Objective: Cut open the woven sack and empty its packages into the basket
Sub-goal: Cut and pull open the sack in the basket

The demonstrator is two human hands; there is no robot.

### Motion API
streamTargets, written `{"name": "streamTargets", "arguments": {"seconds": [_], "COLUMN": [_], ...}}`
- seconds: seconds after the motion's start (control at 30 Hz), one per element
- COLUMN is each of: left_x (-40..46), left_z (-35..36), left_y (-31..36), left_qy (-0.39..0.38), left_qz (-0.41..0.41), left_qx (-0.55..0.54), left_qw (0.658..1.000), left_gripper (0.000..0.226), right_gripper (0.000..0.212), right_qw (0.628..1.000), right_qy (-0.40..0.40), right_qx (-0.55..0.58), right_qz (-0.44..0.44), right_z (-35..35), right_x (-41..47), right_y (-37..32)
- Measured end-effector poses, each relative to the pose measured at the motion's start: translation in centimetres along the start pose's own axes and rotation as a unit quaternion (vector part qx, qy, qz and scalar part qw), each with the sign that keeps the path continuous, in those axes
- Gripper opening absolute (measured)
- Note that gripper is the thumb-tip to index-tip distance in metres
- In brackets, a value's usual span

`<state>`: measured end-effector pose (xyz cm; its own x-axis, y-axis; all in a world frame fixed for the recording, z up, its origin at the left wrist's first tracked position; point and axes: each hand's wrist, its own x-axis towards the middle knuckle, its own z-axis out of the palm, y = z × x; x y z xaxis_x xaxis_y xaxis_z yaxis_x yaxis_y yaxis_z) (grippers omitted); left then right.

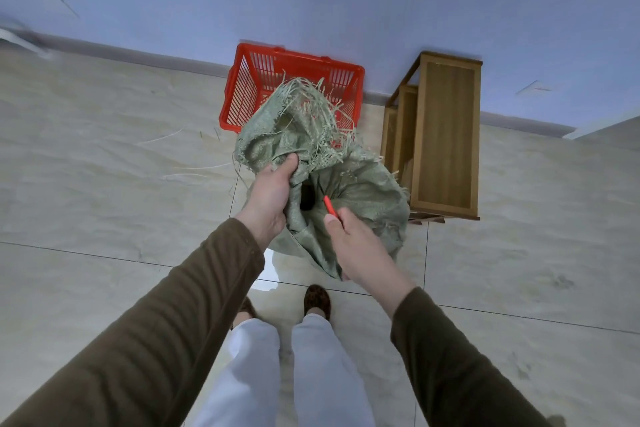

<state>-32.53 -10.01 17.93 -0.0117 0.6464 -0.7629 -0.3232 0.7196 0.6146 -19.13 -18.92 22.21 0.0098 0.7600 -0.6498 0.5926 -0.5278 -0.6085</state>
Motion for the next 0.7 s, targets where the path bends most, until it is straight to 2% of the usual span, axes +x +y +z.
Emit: {"name": "streamTargets", "arguments": {"seconds": [0.2, 0.33, 0.53, 0.63, 0.7], "left_x": [0.0, -0.2, -0.6, -0.5, -0.6], "left_z": [-0.3, -0.6, -0.4, -0.4, -0.2], "left_y": [-0.7, -1.5, -2.7, -2.7, -2.7], "left_qy": [-0.005, -0.012, -0.043, -0.068, -0.123], "left_qz": [0.001, -0.006, -0.002, -0.011, -0.046], "left_qx": [0.004, -0.007, -0.017, -0.033, 0.004], "left_qw": [1.000, 1.000, 0.999, 0.997, 0.991], "left_gripper": [0.044, 0.044, 0.032, 0.029, 0.046], "right_gripper": [0.036, 0.037, 0.035, 0.032, 0.030], "right_qw": [0.999, 0.997, 0.999, 0.981, 0.960], "right_qy": [-0.032, -0.020, -0.008, -0.021, -0.038], "right_qx": [-0.001, 0.042, 0.043, 0.193, 0.275], "right_qz": [0.030, 0.059, 0.026, 0.021, 0.026], "right_z": [1.0, 1.1, 0.5, 0.0, -0.3], "right_x": [2.1, 3.0, 3.3, 3.0, 2.7], "right_y": [-0.3, -0.2, -1.2, -1.5, -1.8]}}
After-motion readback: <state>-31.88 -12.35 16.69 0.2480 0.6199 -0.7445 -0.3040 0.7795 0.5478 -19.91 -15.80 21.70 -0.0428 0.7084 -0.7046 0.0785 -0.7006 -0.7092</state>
